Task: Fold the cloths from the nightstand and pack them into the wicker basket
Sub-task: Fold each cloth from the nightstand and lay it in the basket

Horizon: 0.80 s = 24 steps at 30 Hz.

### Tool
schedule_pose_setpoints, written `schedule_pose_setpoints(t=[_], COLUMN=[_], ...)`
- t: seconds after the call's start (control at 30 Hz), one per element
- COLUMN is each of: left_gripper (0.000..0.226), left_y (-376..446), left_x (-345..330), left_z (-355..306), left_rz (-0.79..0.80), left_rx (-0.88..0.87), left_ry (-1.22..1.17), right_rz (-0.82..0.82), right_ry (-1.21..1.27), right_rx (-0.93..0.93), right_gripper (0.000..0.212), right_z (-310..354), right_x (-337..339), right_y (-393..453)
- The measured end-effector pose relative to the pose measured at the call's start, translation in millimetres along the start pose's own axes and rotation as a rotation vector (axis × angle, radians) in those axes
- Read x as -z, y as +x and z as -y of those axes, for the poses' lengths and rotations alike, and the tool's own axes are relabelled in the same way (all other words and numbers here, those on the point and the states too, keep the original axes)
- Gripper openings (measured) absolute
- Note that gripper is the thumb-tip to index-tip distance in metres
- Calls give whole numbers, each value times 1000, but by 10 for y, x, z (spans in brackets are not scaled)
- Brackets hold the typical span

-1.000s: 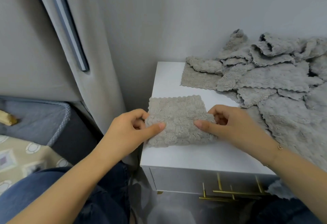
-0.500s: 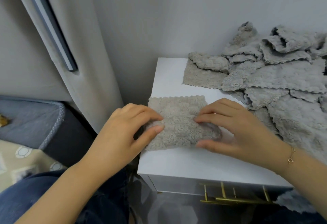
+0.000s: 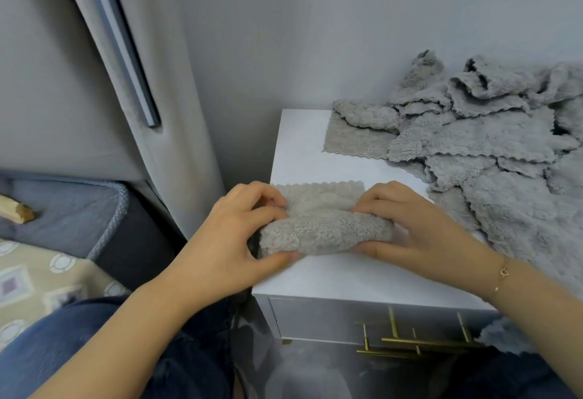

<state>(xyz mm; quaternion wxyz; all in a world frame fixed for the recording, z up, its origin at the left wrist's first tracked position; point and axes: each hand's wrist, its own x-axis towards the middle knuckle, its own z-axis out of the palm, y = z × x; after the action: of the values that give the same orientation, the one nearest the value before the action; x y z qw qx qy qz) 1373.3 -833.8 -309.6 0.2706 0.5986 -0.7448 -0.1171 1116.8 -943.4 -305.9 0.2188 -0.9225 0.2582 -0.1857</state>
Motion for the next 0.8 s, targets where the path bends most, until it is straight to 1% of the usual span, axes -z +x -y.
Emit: schedule_pose_setpoints(t=[0.03, 0.1, 0.13, 0.2, 0.3, 0.33, 0.4, 0.43, 0.5, 0.57, 0.63, 0.7, 0.8], left_gripper=[33, 28, 28, 31, 40, 48, 68, 72, 63, 57, 59, 60, 49], left_y=[-14, -46, -58, -59, 7, 35, 95, 122, 169, 203, 212, 201, 170], left_x=[5, 11, 16, 37, 44, 36, 3, -14, -23, -13, 19, 60, 81], left_z=[-24, -80, -106, -142, -134, -124, -97, -86, -87, -88, -91, -107, -129], left_rz=[6, 55, 75, 62, 2, -15, -53, -75, -115, -113, -66, -12, 59], left_rx=[10, 73, 129, 260, 427, 469, 532, 558, 608, 676, 732, 751, 759], left_ry=[-48, -182, -260, -410, -510, -520, -513, -495, -443, -435, -454, -486, -529], right_rz=[20, 8, -6, -27, -60, -76, -122, -150, -184, -193, -193, -188, -180], right_ry=[68, 162, 220, 320, 373, 370, 265, 197, 87, 44, 44, 54, 58], right_rx=[-39, -120, -172, -243, -264, -286, -326, -334, -338, -362, -383, -379, -377], right_gripper=[42, 40, 40, 41, 36, 37, 44, 47, 51, 55, 55, 56, 57], right_z=[24, 60, 62, 76, 103, 109, 107, 106, 69, 19, -26, -35, -44], right_x=[24, 44, 49, 66, 62, 46, -2, -27, -71, -95, -108, -109, -100], right_y=[-9, -27, -32, -21, 54, 87, 177, 220, 305, 366, 388, 382, 374])
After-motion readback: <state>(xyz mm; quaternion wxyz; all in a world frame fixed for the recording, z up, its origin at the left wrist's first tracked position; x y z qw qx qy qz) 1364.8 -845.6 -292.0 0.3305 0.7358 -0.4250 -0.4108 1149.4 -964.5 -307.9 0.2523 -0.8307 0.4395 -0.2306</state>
